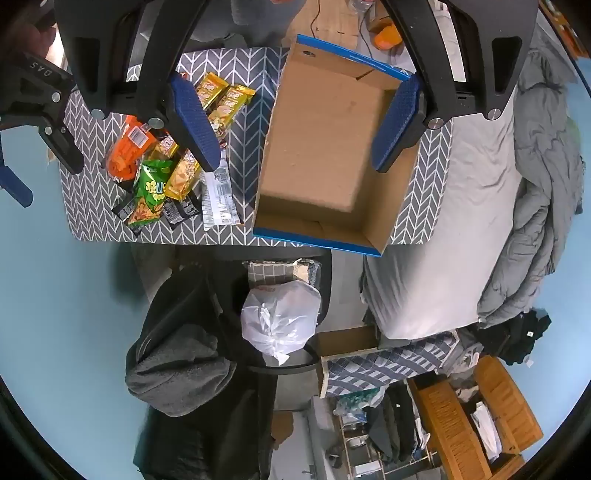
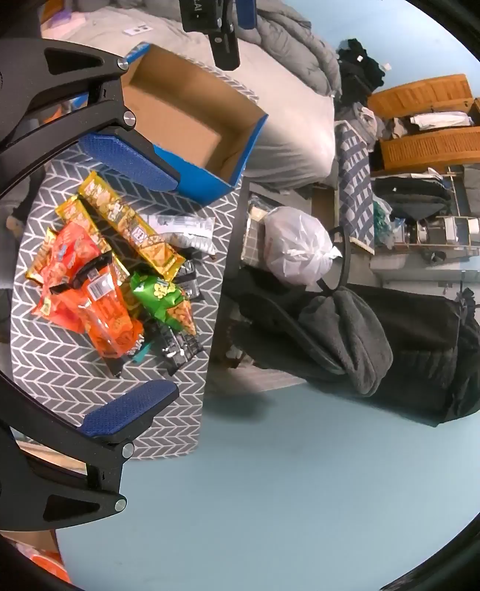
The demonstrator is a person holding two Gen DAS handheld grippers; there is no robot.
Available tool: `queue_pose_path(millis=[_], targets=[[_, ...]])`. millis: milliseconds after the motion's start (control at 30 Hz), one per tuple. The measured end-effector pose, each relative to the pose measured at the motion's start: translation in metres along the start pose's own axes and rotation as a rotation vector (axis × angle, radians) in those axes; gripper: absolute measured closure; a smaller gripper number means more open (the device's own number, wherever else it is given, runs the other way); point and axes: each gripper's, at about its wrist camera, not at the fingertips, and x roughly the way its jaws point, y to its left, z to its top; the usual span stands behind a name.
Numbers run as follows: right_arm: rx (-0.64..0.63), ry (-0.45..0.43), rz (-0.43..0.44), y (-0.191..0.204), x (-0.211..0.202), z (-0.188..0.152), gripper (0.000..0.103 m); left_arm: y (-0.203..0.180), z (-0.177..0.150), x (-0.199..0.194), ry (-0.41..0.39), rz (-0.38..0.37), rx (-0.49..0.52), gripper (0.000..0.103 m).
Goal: Organize snacks
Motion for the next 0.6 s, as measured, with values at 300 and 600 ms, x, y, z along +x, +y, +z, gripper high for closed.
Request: queue_pose_path(millis=[300,600], targets=[[0.002,0.005,0.005,-0.0017,0.003,-0.0007,0.002,-0.0018,-0.0017,0.001,0.001,0.008,-0.016,0.018],[0.002,0.009,0.009,-0.0044,0.0048,0.0,0.002,-0.0045,0.0005,-0.0006,-0.009,0.008,-0.023,0.018]])
